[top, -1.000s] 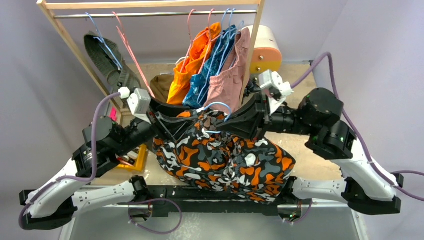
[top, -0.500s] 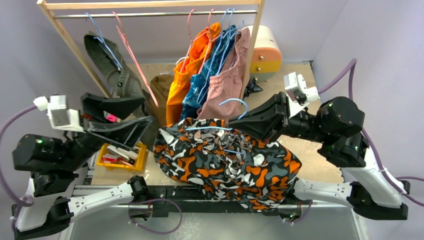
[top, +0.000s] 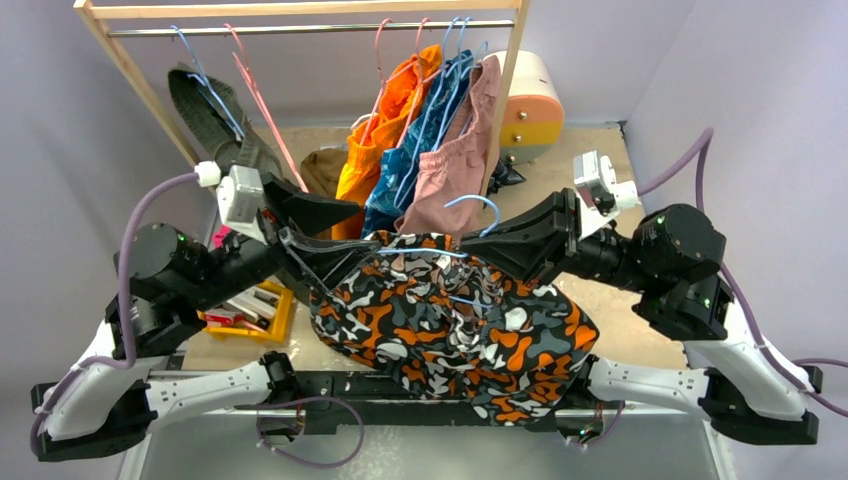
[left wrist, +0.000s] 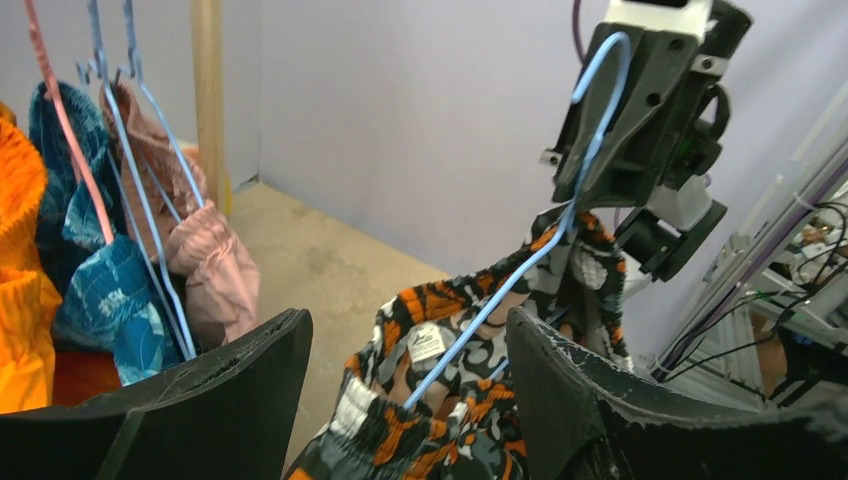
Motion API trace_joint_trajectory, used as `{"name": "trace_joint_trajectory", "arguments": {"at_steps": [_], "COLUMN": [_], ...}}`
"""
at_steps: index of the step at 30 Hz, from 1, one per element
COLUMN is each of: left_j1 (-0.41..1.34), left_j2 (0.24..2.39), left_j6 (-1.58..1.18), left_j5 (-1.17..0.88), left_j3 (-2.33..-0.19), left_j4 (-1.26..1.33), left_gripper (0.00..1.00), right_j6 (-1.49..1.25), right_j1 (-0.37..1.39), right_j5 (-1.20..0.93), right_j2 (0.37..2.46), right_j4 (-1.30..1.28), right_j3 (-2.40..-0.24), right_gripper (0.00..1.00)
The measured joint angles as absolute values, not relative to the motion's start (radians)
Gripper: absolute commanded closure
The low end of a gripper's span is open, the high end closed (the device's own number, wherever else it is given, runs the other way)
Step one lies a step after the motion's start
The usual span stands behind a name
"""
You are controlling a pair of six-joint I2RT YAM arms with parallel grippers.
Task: Place the shorts on the hanger
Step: Hang the shorts on the hanger.
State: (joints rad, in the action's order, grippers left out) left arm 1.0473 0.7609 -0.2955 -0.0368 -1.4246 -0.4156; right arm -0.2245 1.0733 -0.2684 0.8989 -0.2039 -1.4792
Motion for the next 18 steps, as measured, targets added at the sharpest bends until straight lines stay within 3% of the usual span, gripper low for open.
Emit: {"name": "trace_joint_trajectory", "arguments": {"at_steps": [12,18], "left_j1": [1.047,1.047], "left_j2": [0.796,0.818], "left_j6": [-0.244,-0.163], "left_j5": [-0.058,-0.122], "left_j3": [-1.474,-1.514], "left_j4": [-0.506,-0.598], "left_gripper": [0.31,0.36], "right_j6": [-0.244,-0.244], "right_j1": [1.073,1.073], "right_j5": [-0.244,-0.247], "right_j2": [0.824,0.823], "right_j4": [-0.165,-0.166], "right_j3": [-1.4,-1.4], "right_gripper": [1.0,1.0]}}
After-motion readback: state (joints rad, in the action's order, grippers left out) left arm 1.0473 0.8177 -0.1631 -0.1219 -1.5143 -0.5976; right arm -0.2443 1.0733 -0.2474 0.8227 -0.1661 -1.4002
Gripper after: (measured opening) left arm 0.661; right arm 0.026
